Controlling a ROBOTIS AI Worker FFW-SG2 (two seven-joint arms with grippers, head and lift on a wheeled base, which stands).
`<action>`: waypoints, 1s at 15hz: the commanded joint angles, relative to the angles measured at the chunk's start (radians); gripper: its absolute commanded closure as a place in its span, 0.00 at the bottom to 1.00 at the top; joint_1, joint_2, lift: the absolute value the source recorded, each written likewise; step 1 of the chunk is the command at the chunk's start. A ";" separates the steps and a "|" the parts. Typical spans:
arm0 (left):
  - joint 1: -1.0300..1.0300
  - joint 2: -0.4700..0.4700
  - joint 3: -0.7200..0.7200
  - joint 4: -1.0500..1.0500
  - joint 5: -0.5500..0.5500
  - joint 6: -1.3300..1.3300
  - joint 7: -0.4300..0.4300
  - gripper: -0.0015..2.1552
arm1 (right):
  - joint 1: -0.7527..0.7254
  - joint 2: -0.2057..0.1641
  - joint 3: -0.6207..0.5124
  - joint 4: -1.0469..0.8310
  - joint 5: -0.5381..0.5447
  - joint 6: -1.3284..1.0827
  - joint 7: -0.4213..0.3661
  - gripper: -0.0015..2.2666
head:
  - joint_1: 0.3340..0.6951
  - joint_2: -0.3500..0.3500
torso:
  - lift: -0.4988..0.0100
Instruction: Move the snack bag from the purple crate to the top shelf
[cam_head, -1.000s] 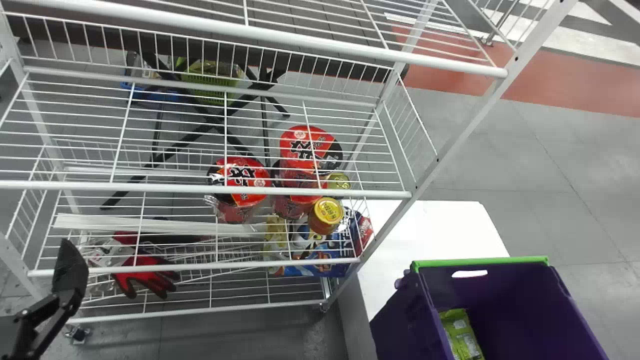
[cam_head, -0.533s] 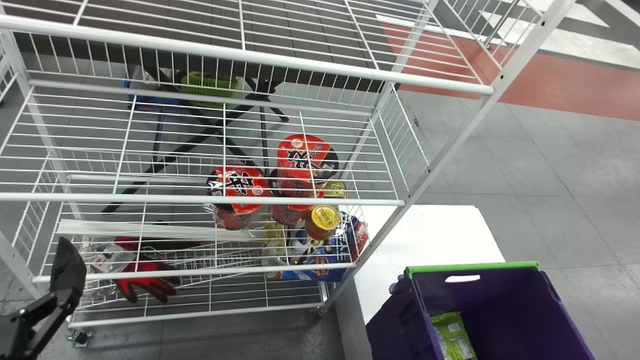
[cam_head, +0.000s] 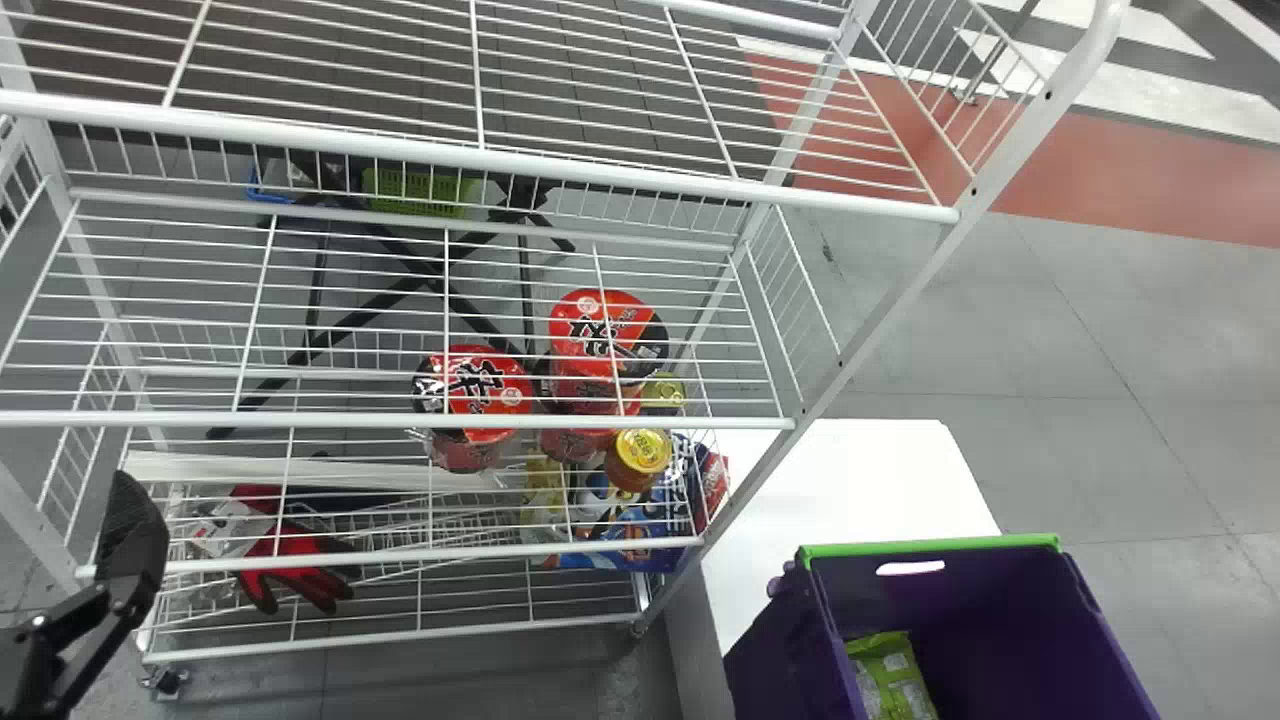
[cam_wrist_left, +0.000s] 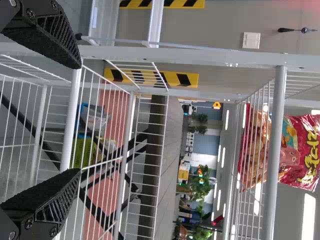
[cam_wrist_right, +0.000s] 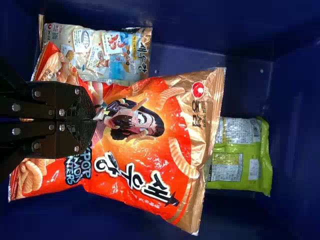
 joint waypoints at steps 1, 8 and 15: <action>0.006 0.003 0.000 -0.004 -0.002 0.000 0.000 0.03 | -0.003 -0.001 0.000 -0.002 0.000 -0.002 0.000 0.68 | 1.00 0.00 | 0.42; 0.032 0.003 0.003 -0.050 -0.018 0.003 0.005 0.03 | -0.021 -0.002 -0.001 -0.022 -0.017 0.004 0.009 0.68 | 1.00 0.00 | 0.47; 0.032 0.001 0.003 -0.056 -0.023 0.003 0.005 0.04 | -0.032 -0.001 0.005 -0.025 -0.018 0.007 0.009 0.68 | 1.00 0.00 | 0.53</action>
